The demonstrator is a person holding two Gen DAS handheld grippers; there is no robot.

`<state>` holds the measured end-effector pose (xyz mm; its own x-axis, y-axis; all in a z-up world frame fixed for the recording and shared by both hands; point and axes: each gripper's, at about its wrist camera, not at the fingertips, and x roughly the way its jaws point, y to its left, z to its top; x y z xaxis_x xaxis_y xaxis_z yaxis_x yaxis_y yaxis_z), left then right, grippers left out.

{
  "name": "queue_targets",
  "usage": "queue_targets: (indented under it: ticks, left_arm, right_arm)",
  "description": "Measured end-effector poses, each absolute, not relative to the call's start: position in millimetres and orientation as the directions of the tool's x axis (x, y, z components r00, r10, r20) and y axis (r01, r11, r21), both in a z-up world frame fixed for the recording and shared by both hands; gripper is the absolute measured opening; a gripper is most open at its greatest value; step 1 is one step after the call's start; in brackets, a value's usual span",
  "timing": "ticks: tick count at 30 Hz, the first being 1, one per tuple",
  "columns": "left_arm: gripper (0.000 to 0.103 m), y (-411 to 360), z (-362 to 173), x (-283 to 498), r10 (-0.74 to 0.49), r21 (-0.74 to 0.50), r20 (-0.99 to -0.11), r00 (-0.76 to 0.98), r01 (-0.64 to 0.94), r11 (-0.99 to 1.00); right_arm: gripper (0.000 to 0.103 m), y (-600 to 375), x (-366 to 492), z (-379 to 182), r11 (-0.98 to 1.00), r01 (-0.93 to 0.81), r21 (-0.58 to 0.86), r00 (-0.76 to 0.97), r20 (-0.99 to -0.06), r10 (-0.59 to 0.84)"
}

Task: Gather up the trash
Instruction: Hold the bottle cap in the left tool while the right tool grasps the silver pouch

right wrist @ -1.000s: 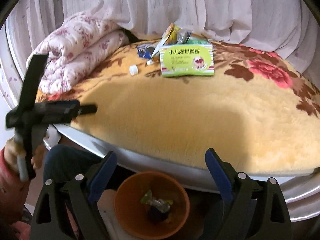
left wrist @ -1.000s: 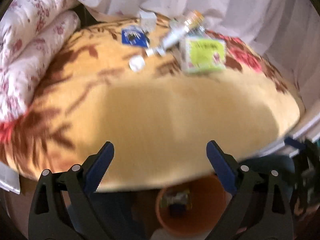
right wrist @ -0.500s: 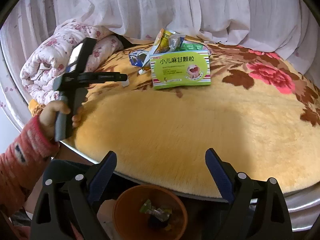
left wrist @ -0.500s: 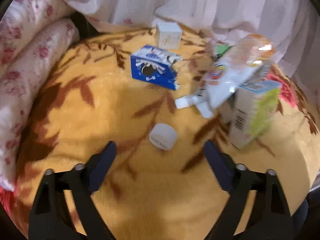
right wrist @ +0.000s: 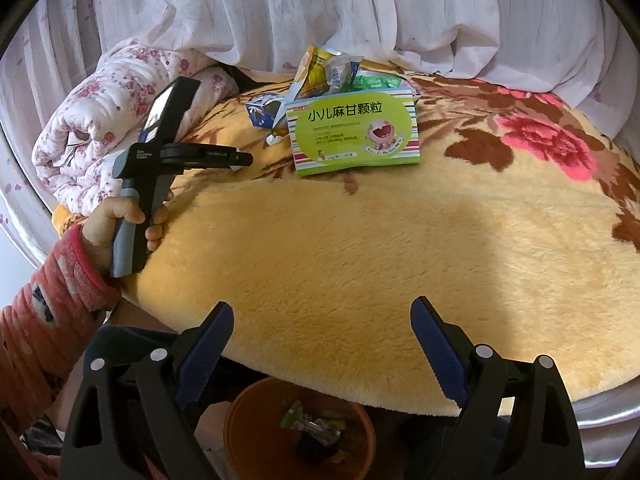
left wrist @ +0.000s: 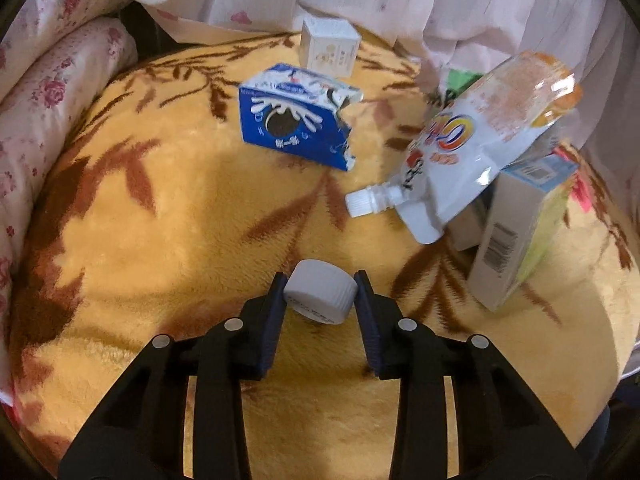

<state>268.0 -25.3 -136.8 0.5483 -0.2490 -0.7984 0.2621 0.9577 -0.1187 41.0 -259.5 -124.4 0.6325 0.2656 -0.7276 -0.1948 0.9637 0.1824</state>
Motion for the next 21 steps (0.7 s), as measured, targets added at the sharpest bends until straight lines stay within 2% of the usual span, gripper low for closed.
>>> queue_targets:
  ticks: [11,21]
  left_arm:
    - [0.034,-8,-85,196,-0.282,-0.132,-0.735,0.617,0.278,0.952]
    - [0.034,9,-81,149,-0.328,-0.173,-0.716,0.617,0.299,0.938]
  right_arm:
    - [0.088,-253,54,-101,0.953,-0.219,0.209,0.672,-0.676,0.303]
    - [0.088,-218,139,-61,0.898,-0.305,0.318,0.701,-0.563,0.437]
